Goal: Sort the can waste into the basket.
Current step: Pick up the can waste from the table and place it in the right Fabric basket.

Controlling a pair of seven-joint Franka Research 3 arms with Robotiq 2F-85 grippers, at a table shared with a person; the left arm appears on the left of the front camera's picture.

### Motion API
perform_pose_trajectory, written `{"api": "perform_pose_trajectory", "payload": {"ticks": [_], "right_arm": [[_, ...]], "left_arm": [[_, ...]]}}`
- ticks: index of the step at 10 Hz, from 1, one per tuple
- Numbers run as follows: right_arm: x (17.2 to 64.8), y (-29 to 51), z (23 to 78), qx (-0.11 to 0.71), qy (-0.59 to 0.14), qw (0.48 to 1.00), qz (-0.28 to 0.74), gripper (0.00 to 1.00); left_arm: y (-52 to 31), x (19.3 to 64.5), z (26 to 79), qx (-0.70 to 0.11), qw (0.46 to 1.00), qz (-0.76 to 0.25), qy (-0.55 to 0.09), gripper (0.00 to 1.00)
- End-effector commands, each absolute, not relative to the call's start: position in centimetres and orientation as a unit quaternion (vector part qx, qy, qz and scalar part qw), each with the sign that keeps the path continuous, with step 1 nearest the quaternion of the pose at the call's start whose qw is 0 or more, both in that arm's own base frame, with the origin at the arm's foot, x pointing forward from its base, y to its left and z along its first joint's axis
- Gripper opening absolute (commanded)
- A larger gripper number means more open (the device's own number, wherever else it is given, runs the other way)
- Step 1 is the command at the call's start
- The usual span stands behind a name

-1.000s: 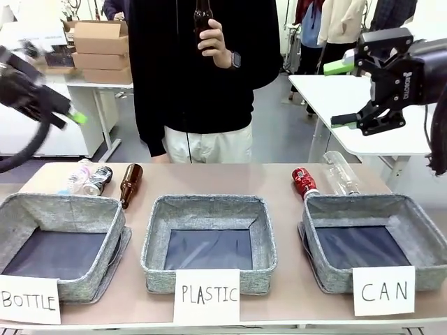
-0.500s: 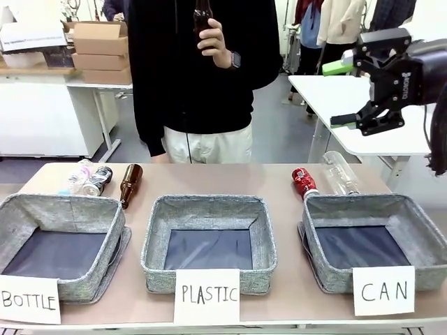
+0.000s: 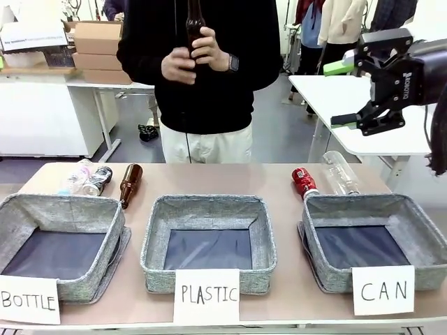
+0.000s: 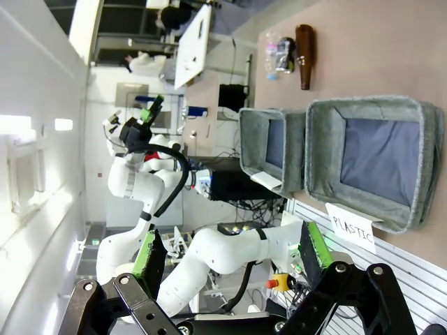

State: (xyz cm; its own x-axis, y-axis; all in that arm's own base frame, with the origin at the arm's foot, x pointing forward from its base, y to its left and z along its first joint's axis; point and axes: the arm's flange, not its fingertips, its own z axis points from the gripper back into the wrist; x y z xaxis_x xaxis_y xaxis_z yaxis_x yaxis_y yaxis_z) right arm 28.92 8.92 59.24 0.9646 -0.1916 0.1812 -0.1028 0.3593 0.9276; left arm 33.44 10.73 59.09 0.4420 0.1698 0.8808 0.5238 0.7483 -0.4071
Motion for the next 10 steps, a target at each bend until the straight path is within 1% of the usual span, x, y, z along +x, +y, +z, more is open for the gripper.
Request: {"api": "perform_pose_trajectory", "payload": {"ticks": [1, 10], "right_arm": [[29.12, 9.19, 59.27, 0.576, -0.136, 0.806, -0.019, 1.0], [29.12, 9.19, 59.27, 0.576, -0.136, 0.806, -0.019, 1.0]], "left_arm": [[11.06, 33.2, 59.8, -0.34, 0.782, -0.11, -0.511, 1.0], [11.06, 33.2, 59.8, -0.34, 0.782, -0.11, -0.511, 1.0]]}}
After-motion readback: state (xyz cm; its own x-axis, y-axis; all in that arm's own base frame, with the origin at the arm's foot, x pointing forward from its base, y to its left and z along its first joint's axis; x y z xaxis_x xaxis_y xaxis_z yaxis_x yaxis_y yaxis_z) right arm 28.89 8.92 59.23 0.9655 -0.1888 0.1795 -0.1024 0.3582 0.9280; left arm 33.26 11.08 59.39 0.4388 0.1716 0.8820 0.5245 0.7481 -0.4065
